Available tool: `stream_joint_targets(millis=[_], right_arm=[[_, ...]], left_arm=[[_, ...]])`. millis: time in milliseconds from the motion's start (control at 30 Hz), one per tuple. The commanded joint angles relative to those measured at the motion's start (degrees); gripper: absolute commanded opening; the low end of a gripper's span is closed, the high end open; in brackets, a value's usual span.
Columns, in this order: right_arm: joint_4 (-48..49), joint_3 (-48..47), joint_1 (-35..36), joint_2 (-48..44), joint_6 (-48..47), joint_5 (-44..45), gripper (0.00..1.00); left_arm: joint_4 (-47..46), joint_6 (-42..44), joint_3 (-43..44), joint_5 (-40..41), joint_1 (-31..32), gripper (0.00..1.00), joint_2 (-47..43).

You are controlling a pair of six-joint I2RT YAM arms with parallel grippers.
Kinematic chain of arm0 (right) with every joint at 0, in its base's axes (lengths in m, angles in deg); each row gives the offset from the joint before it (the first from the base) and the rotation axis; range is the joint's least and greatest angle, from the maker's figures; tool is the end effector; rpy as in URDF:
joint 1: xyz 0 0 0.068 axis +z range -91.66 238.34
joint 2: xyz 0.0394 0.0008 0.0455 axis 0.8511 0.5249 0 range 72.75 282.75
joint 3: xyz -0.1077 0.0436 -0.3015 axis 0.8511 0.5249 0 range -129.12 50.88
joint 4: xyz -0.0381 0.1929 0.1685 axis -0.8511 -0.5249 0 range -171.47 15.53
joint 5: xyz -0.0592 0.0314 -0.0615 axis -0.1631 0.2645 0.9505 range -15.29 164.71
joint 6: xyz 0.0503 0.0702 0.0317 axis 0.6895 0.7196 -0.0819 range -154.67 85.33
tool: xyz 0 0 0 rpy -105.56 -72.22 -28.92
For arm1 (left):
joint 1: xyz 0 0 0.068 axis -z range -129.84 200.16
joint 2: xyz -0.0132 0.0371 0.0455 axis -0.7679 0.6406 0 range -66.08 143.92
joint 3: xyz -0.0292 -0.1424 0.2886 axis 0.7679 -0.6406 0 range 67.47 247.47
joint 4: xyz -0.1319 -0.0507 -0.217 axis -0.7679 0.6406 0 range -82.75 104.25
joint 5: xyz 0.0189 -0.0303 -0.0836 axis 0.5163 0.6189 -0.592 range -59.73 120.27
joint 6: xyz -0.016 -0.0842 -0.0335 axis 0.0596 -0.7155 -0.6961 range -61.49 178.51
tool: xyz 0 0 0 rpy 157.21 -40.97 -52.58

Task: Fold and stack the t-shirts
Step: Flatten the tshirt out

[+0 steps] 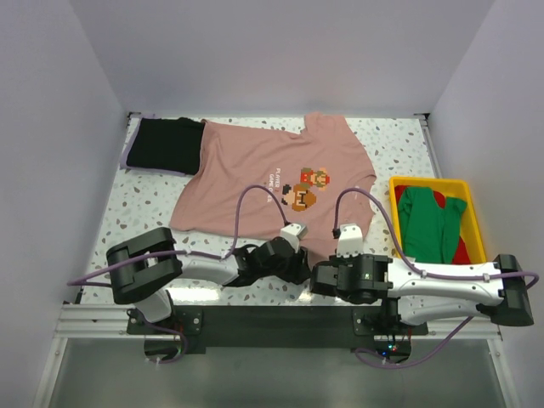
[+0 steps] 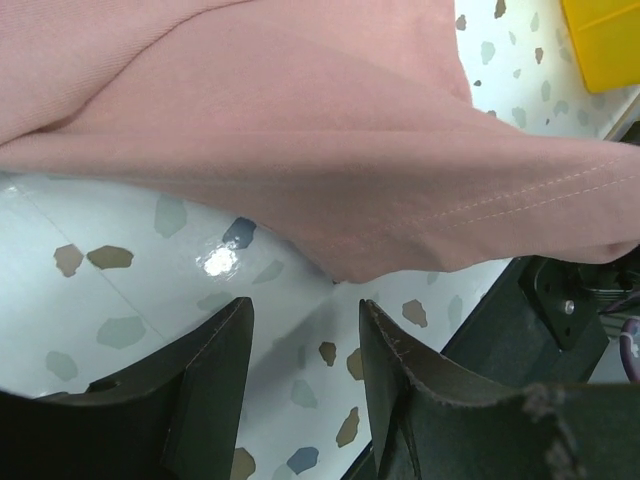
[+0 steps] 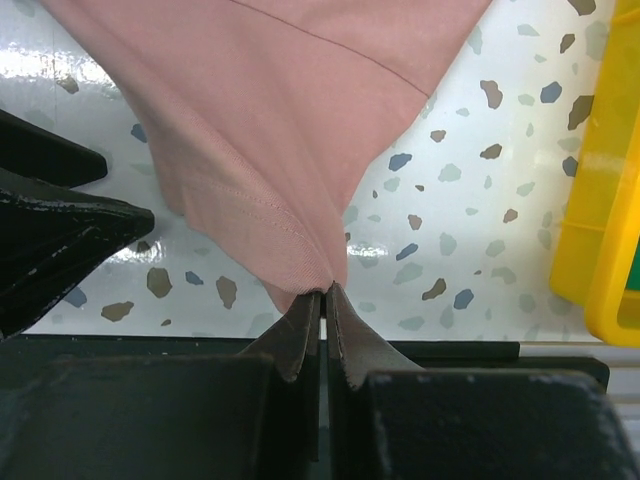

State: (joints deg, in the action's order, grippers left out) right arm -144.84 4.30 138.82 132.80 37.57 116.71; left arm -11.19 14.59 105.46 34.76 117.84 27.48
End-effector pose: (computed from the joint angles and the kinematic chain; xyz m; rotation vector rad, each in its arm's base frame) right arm 0.0754 0.1157 0.2544 -0.1231 2.4011 -0.0919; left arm 0.1392 -0.3220 0.1683 0.4483 2.3583 -0.9342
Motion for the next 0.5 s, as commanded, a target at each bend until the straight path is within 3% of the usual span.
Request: stream_joint_targets(millis=[0,267,467], right_arm=[[1.2,1.1,-0.2,0.2,0.6,1.3,0.01],[5.9,5.1,-0.2,3.0,1.2,-2.3,0.00],[7.3,5.6,-0.2,3.5,1.4,-3.1,0.00]], left_arm=[[-7.0,-0.4,-0.4,-1.1,0.9,0.52,0.7],[-9.3,0.7,0.4,-1.1,2.3,0.50,3.1],[-5.7,-0.8,1.0,3.0,2.4,0.49,3.4]])
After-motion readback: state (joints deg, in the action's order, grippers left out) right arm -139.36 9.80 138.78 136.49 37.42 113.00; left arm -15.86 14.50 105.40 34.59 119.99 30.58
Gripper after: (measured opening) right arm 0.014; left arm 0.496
